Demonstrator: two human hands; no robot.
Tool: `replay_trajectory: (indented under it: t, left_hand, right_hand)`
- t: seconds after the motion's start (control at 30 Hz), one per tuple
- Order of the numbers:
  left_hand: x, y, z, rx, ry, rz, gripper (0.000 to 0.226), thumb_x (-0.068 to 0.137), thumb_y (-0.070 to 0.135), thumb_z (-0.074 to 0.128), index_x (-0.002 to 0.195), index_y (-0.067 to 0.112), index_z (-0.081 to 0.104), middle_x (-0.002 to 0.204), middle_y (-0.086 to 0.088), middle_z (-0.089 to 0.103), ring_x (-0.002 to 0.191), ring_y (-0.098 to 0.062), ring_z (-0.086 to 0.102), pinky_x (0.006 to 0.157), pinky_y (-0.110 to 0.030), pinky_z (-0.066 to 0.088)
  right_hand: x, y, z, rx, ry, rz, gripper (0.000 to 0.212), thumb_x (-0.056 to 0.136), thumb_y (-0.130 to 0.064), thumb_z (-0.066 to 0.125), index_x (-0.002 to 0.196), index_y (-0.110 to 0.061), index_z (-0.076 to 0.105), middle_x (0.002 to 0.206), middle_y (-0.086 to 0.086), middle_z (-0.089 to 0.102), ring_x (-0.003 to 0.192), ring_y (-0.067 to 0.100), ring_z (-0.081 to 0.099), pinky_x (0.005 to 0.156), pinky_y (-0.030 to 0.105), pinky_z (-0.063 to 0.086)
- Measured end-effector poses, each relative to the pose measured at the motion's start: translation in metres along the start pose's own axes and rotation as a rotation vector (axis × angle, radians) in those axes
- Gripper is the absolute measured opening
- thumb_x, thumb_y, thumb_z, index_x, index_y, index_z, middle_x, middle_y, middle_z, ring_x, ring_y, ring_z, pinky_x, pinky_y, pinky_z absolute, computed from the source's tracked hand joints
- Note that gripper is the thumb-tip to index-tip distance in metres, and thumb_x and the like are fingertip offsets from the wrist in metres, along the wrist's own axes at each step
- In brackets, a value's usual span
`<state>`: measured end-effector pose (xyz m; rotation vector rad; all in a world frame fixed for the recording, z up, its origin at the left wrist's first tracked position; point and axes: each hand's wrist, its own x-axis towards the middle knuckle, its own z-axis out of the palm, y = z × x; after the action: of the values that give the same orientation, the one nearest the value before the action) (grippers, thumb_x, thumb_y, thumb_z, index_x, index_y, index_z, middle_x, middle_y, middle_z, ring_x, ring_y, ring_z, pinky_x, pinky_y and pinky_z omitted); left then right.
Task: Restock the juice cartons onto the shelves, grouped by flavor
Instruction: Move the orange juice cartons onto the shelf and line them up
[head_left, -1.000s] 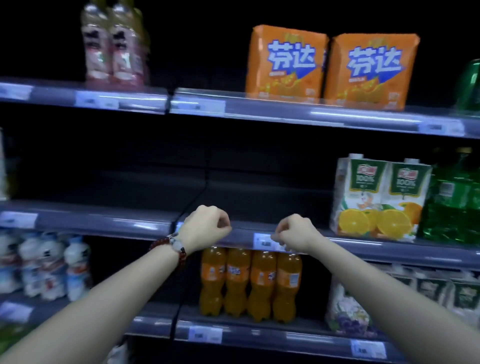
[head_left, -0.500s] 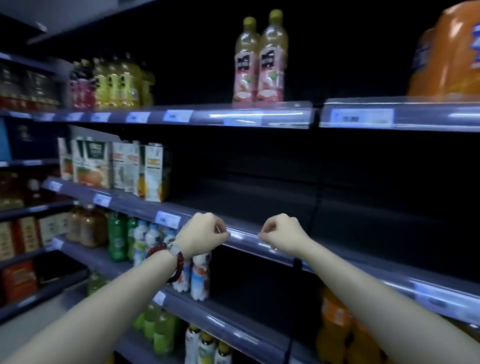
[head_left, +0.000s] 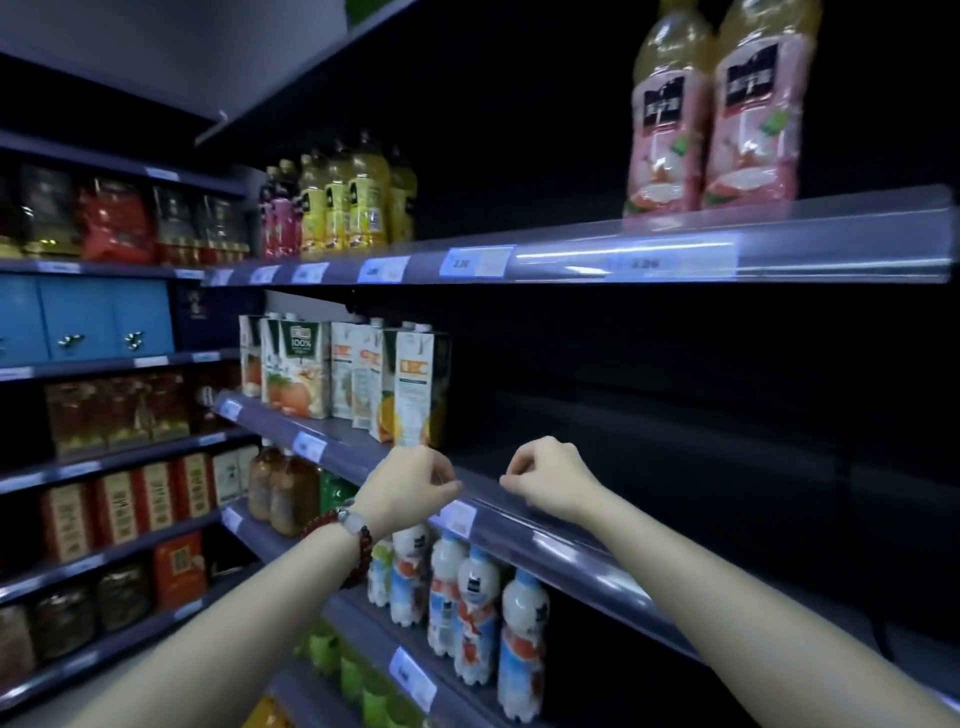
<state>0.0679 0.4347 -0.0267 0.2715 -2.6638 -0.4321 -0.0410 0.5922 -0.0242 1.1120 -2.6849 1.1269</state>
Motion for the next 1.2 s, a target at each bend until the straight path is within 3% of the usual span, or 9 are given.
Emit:
replay_trajectory:
  t: [0.07, 0.2, 0.33, 0.53, 0.7, 0.83, 0.97, 1.07, 1.2]
  left_hand:
    - [0.010, -0.021, -0.003, 0.020, 0.012, -0.018, 0.022, 0.092, 0.030, 0.058, 0.076, 0.017, 0.065, 0.061, 0.008, 0.058, 0.058, -0.004, 0.052, 0.055, -0.022, 0.041]
    - [0.036, -0.066, -0.008, 0.074, 0.036, -0.067, 0.021, 0.091, 0.028, 0.057, 0.083, 0.014, 0.070, 0.079, -0.004, 0.069, 0.077, -0.020, 0.063, 0.069, -0.035, 0.055]
    - [0.067, -0.110, -0.005, 0.060, 0.045, -0.081, 0.021, 0.090, 0.027, 0.056, 0.074, 0.017, 0.065, 0.067, 0.002, 0.062, 0.071, -0.021, 0.062, 0.062, -0.028, 0.049]
    - [0.127, -0.165, -0.009, -0.025, 0.166, -0.146, 0.020, 0.085, 0.025, 0.057, 0.087, 0.015, 0.074, 0.087, -0.008, 0.073, 0.084, -0.026, 0.066, 0.071, -0.033, 0.056]
    - [0.168, -0.197, -0.008, -0.144, 0.219, -0.173, 0.028, 0.092, 0.031, 0.051, 0.107, 0.012, 0.064, 0.089, -0.012, 0.071, 0.083, -0.029, 0.065, 0.067, -0.029, 0.049]
    - [0.191, -0.210, 0.001, -0.242, 0.174, -0.184, 0.037, 0.086, 0.031, 0.062, 0.110, 0.003, 0.053, 0.108, -0.017, 0.065, 0.099, -0.034, 0.062, 0.083, -0.040, 0.054]
    - [0.209, -0.212, 0.015, -0.335, 0.200, -0.189, 0.055, 0.080, 0.039, 0.071, 0.113, 0.001, 0.049, 0.117, -0.022, 0.058, 0.108, -0.037, 0.056, 0.088, -0.039, 0.050]
    - [0.217, -0.215, 0.022, -0.446, 0.221, -0.181, 0.072, 0.069, 0.052, 0.077, 0.114, 0.002, 0.051, 0.114, -0.019, 0.062, 0.105, -0.036, 0.059, 0.086, -0.042, 0.054]
    - [0.220, -0.218, 0.026, -0.614, 0.237, -0.166, 0.065, 0.066, 0.047, 0.083, 0.110, 0.013, 0.049, 0.103, -0.007, 0.065, 0.096, -0.029, 0.062, 0.080, -0.037, 0.055]
  right_hand:
    - [0.018, -0.004, 0.014, 0.001, 0.004, -0.013, 0.010, 0.083, -0.021, 0.067, 0.082, -0.013, 0.071, 0.074, 0.001, 0.066, 0.071, 0.017, 0.062, 0.071, 0.031, 0.053]
    - [0.053, -0.012, 0.047, 0.001, 0.037, -0.026, 0.007, 0.082, -0.021, 0.066, 0.084, -0.016, 0.070, 0.084, 0.003, 0.069, 0.082, 0.019, 0.066, 0.079, 0.036, 0.056]
    - [0.085, -0.017, 0.080, 0.002, 0.081, 0.010, 0.013, 0.083, -0.024, 0.065, 0.095, -0.019, 0.065, 0.093, 0.005, 0.069, 0.086, 0.021, 0.065, 0.081, 0.037, 0.055]
    - [0.135, -0.032, 0.108, -0.008, 0.206, 0.140, 0.042, 0.087, -0.037, 0.062, 0.123, -0.017, 0.052, 0.109, 0.012, 0.064, 0.096, 0.024, 0.062, 0.072, 0.030, 0.047]
    - [0.167, -0.055, 0.130, -0.040, 0.281, 0.209, 0.059, 0.086, -0.049, 0.060, 0.131, -0.015, 0.042, 0.127, 0.010, 0.057, 0.116, 0.029, 0.055, 0.088, 0.038, 0.050]
    - [0.178, -0.072, 0.155, -0.028, 0.435, 0.320, 0.084, 0.075, -0.059, 0.064, 0.138, -0.014, 0.033, 0.134, 0.010, 0.051, 0.124, 0.030, 0.049, 0.093, 0.040, 0.049]
    - [0.190, -0.087, 0.177, 0.024, 0.617, 0.462, 0.108, 0.062, -0.069, 0.071, 0.141, -0.012, 0.026, 0.133, 0.010, 0.047, 0.120, 0.033, 0.050, 0.090, 0.045, 0.050]
    - [0.198, -0.092, 0.189, 0.013, 0.763, 0.521, 0.095, 0.060, -0.063, 0.073, 0.132, -0.017, 0.031, 0.127, 0.009, 0.051, 0.114, 0.034, 0.053, 0.087, 0.046, 0.050]
    - [0.194, -0.084, 0.181, 0.146, 0.807, 0.498, 0.068, 0.061, -0.046, 0.077, 0.112, -0.020, 0.040, 0.111, 0.007, 0.062, 0.102, 0.032, 0.061, 0.081, 0.042, 0.054]
